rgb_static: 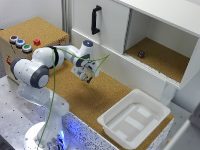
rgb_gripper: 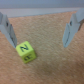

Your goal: Grasp the pink block

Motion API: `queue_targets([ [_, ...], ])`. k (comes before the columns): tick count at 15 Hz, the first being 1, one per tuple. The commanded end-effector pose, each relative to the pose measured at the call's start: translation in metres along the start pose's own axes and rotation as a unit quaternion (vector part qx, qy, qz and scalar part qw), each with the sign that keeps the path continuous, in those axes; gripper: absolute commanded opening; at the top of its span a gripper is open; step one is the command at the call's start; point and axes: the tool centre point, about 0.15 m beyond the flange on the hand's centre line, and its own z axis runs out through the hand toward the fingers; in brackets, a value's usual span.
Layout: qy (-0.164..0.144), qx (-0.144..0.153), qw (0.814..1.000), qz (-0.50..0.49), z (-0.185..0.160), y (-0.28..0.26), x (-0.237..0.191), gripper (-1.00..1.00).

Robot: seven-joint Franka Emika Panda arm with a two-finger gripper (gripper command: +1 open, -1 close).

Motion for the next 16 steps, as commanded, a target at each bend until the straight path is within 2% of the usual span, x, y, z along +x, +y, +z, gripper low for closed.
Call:
queue_targets([
  [1, 0.009, 0.0, 0.998, -0.066, -0.024, -0.092, 0.013, 1.0],
  [6, 0.025, 0.031, 0.989, -0.142, -0.046, -0.172, 0.015, 1.0],
  [10, 0.065, 0.059, 0.972, -0.218, -0.097, -0.23, 0.026, 1.0],
  [12, 0.069, 0.08, 0.953, -0.284, -0.124, -0.261, 0.026, 1.0],
  [14, 0.048, 0.09, 0.929, -0.357, -0.135, -0.288, 0.026, 1.0],
  [16, 0.034, 0.089, 0.905, -0.415, -0.141, -0.311, 0.029, 1.0],
])
